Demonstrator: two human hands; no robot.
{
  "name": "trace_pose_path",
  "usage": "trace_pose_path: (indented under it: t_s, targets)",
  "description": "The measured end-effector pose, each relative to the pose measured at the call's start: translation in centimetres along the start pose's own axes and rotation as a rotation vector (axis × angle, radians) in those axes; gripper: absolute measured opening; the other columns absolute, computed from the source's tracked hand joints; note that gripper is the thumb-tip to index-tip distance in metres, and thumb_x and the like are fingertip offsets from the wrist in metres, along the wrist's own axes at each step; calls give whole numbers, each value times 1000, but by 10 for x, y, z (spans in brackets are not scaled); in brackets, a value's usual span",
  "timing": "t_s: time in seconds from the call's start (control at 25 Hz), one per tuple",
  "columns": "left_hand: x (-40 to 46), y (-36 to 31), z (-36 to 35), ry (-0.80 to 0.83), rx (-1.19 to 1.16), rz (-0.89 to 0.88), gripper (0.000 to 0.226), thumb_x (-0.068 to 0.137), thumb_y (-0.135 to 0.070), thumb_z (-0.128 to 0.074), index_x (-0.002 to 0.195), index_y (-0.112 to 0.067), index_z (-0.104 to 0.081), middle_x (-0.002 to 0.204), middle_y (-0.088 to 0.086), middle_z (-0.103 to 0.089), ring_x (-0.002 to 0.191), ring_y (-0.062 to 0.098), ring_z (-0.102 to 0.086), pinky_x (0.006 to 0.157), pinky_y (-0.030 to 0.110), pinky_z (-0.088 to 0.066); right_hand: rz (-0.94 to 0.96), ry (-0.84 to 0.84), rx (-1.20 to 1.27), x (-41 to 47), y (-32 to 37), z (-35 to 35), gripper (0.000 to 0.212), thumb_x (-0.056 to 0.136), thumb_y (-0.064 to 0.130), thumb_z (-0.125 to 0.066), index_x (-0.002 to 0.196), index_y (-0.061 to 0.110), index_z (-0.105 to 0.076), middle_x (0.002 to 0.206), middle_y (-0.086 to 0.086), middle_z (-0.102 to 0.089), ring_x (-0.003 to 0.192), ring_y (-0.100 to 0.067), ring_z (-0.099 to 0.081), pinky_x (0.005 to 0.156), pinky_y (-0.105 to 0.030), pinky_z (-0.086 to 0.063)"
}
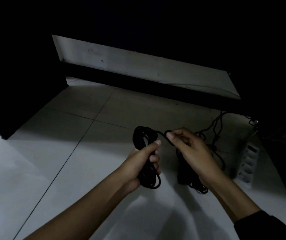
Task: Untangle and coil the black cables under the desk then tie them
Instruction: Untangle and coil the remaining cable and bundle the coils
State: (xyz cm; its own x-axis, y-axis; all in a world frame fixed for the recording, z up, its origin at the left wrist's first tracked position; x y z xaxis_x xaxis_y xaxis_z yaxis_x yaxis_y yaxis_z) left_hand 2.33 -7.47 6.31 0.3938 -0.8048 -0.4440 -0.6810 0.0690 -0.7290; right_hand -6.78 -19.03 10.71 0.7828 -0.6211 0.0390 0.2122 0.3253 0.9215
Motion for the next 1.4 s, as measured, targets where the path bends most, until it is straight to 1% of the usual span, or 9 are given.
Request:
trace_pose_path:
  t_s: [0.08, 0.24, 0.36, 0.48, 0.64, 0.8, 0.92, 1.12, 1.4]
  targets:
    - [0, 1, 4, -38, 79, -15, 28, 90, -30, -64, 68, -18, -51, 48, -4, -40, 41, 12, -41, 46, 23, -45, -7, -35, -6, 2, 0, 11, 22, 82, 53, -59, 82, 32, -64, 72, 11, -67, 68, 0, -60, 60, -8, -42]
    - [0, 2, 21, -152, 185, -72, 25, 92, -25, -62, 74, -15, -49, 48, -3, -41, 41, 12, -41, 45, 24, -44, -32, 20, 100, 5, -1, 23, 4, 91, 22, -60, 87, 24, -60, 76, -1, -74, 67, -6, -61, 64, -17, -46]
    - [4, 0, 29, -222, 256, -101, 23, 91, -24, -63, 77, -13, -49, 48, -3, -43, 43, 12, -41, 52, 29, -40, -46, -51, 441, 3, 0, 25, 14, 79, 25, -65, 91, 21, -58, 83, -9, -75, 61, -7, -58, 58, -16, -46]
    - [8, -2, 40, -323, 267, -120, 20, 91, -19, -63, 77, -12, -51, 49, -2, -43, 41, 12, -40, 50, 26, -38, -92, -108, 570, 1, 3, 29, 12, 75, 28, -67, 85, 24, -62, 65, -4, -61, 45, -4, -40, 42, -14, -31]
    - [10, -18, 61, -475, 408, -196, 21, 89, -23, -66, 76, -11, -56, 53, 0, -48, 45, 13, -42, 48, 24, -36, -215, -88, 54, -7, -1, 29, 35, 61, 57, -74, 73, 24, -68, 52, 14, -57, 47, 2, -51, 45, -10, -35]
    - [13, -37, 63, -542, 607, -314, 23, 87, -31, -67, 72, -15, -61, 50, -4, -53, 45, 12, -45, 47, 24, -36, -6, -143, -601, -5, 3, 32, 40, 88, 47, -57, 57, 23, -49, 46, 6, -53, 47, -7, -52, 48, -28, -36]
    - [13, -42, 63, -550, 631, -340, 25, 88, -32, -66, 71, -15, -60, 49, -5, -51, 45, 12, -43, 49, 25, -35, 18, -80, -549, -1, 2, 27, 35, 100, 31, -41, 71, 16, -55, 59, 1, -64, 57, -13, -58, 61, -32, -45]
    - [10, -27, 56, -355, 306, -172, 14, 91, -22, -63, 83, -13, -55, 49, -3, -43, 44, 13, -39, 49, 26, -38, -147, -5, 163, 3, 3, 24, 29, 103, 19, -37, 95, 9, -63, 71, -2, -73, 63, -11, -54, 65, -23, -44]
    - [8, -14, 17, -80, -19, 50, 26, 95, -23, -56, 71, -15, -49, 46, -5, -40, 36, 10, -40, 47, 23, -48, 74, 132, -216, -13, 6, 6, 17, 102, 29, -37, 103, 24, -54, 85, 10, -73, 74, -11, -61, 78, -31, -48]
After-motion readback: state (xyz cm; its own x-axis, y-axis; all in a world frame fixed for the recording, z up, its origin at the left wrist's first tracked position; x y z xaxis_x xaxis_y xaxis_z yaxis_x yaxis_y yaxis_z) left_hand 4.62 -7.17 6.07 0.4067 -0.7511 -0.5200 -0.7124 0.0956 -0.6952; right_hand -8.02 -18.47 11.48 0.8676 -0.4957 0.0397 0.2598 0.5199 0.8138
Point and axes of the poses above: each hand's wrist, its own x-axis towards the middle knuckle, its own z-axis out of the back of the hand, y = z × x, the point moved 3 cm from there along x, towards the middle knuckle
